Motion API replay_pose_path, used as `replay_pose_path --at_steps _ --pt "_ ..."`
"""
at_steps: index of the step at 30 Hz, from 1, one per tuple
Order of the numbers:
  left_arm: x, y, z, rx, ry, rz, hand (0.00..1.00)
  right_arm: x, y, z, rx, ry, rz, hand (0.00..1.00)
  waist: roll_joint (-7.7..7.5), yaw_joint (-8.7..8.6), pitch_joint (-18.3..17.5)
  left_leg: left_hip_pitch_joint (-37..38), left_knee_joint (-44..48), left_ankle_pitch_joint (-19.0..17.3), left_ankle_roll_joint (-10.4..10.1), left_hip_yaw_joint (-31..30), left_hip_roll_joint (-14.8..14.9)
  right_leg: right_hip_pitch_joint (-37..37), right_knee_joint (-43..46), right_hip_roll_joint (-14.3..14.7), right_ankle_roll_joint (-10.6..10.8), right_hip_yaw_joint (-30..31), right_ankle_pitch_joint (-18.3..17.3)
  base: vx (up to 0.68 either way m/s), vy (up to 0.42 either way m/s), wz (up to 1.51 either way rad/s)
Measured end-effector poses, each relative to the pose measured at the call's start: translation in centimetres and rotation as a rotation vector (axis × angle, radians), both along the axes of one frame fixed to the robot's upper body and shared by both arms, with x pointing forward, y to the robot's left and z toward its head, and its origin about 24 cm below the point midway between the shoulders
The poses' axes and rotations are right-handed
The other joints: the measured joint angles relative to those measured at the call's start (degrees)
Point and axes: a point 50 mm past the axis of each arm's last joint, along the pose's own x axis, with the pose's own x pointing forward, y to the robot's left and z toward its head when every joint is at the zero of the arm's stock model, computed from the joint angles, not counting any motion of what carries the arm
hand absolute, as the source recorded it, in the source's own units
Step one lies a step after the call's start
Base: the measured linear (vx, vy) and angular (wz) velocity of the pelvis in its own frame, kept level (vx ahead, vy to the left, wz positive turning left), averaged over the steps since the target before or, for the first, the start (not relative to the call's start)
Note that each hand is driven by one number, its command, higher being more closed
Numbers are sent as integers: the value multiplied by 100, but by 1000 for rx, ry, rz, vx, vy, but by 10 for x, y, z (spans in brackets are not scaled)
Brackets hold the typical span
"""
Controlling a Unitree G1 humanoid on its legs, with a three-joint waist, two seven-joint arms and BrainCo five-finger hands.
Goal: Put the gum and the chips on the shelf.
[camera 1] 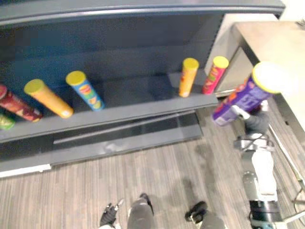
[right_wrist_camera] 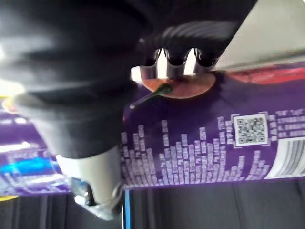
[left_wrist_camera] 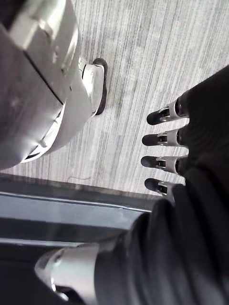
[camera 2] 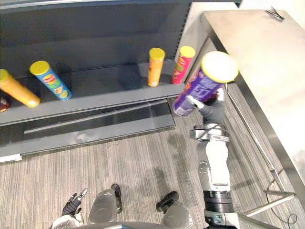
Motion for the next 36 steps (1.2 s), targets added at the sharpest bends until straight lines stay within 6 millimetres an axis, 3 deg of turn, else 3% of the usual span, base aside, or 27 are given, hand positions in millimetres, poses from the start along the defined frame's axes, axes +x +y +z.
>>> replay_pose_path --at_steps 2,3,4,5,6,10,11,12,13,14,17,21,26,30,36 --pt "2 -1 2 11 -11 -23 0 0 8 -2 -12 12 41 100 42 -39 13 91 -37 20 174 -309 -272 -529 852 -210 -683 1200 361 81 262 70" --pt "5 1 4 25 -16 -53 0 0 9 -5 -8 19 54 100 88 -78 58 118 -102 40 245 -573 -341 -844 1186 106 -437 2345 -54 136 218 85" --pt "6 2 5 32 -17 -64 0 -1 10 -7 -4 24 58 100 65 -106 51 147 -181 62 289 -698 -400 -895 1183 339 -280 2741 -335 183 100 109" --pt "7 4 5 46 -16 -76 0 -3 11 -10 3 34 62 100 42 -120 52 299 -388 146 339 -883 -547 -946 1059 717 -237 3228 -642 200 44 114" --pt "5 4 5 48 -12 -75 0 -5 11 -14 11 46 60 100 33 -136 48 496 -575 197 373 -1022 -695 -935 829 932 -234 3337 -761 219 43 108" --pt "10 2 5 49 -15 -89 0 -7 9 -19 25 65 61 100 29 -238 48 697 -658 206 342 -1552 -939 -1222 -4 1416 -56 3735 -666 267 -32 104" --pt "10 1 4 47 -3 -96 0 -9 8 -22 40 74 61 100 16 -289 41 709 -584 177 247 -1677 -968 -1231 -346 1552 116 4088 -513 259 -130 98" --pt "7 1 2 47 8 -104 0 -13 6 -25 50 86 56 100 -46 -311 43 786 -467 83 87 -1676 -998 -1113 -737 1601 164 4366 -4 311 -173 96" --pt "5 2 2 48 16 -102 0 -15 6 -27 54 91 52 100 -92 -336 53 851 -410 11 -21 -1674 -1020 -1025 -800 1575 255 4394 97 252 -185 62" --pt "1 -3 -2 32 34 -95 0 -15 6 -28 59 95 53 100 25 -336 53 896 -327 -45 -128 -1668 -840 -862 -825 1703 260 4301 18 193 -164 22" --pt "-5 -13 -6 0 50 -85 0 -22 5 -26 96 77 52 100 75 -416 42 1056 -547 -23 -211 -1606 -524 -666 -1070 1996 168 4231 -10 188 -162 -5" --pt "-6 -13 -7 -2 55 -76 0 -34 0 -35 133 101 42 100 85 -449 37 1298 -942 89 -375 -1625 -404 -395 -1422 2118 157 4141 -10 95 -83 7" --pt "-6 -13 -8 7 67 -85 0 -41 25 -47 183 147 148 100 95 -456 26 1307 -1331 411 -543 -1647 -326 -248 -1841 2184 -14 3932 116 14 -62 18" --pt "-9 -16 -10 8 86 -103 0 -44 40 -53 190 174 210 100 172 -455 -102 1299 -1609 519 -559 -1638 -216 -183 -2021 2262 -102 3718 198 -20 -47 22" --pt "-6 -18 -10 29 95 -130 0 -50 57 -65 207 232 266 100 188 -553 -208 1272 -2038 797 -505 -1287 -219 -110 -2162 2150 -87 3409 247 -81 1 33"
